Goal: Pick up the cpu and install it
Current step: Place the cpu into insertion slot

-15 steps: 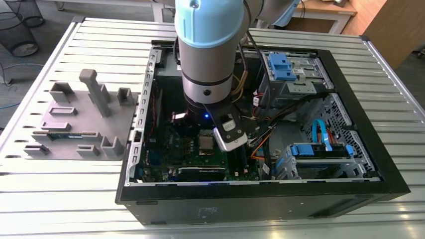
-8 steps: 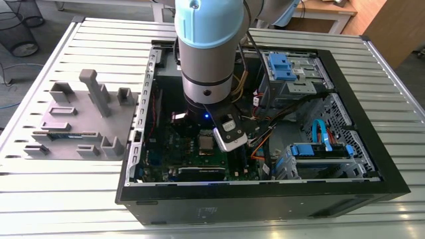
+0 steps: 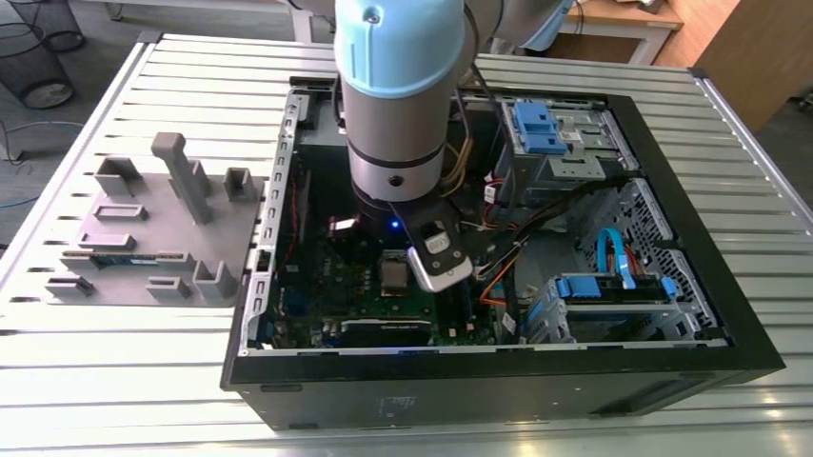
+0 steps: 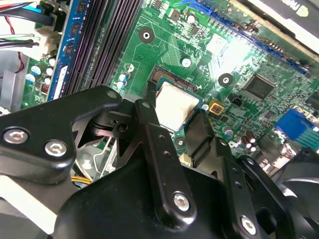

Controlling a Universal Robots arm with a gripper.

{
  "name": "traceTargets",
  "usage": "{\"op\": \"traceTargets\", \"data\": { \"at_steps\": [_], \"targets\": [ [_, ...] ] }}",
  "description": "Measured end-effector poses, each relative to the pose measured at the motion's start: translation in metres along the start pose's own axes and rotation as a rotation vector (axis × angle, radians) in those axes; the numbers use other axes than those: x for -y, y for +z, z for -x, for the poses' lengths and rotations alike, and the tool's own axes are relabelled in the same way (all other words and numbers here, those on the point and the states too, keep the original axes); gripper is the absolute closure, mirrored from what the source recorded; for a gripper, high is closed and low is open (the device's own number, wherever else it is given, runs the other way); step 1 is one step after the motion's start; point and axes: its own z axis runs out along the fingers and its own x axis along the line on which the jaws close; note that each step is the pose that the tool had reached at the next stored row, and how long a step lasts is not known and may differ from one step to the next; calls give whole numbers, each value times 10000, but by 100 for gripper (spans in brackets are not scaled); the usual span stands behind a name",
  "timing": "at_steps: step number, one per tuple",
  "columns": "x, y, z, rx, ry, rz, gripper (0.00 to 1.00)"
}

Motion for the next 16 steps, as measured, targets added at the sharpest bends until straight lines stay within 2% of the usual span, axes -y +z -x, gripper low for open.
{"op": "traceTargets", "data": {
  "at_steps": [4,10,16],
  "targets": [
    [0,51,-2,0,0,-3,53],
    [-1,78,9,1,1,-1,53],
    [-12,134,13,0,0,-3,53]
  ]
}}
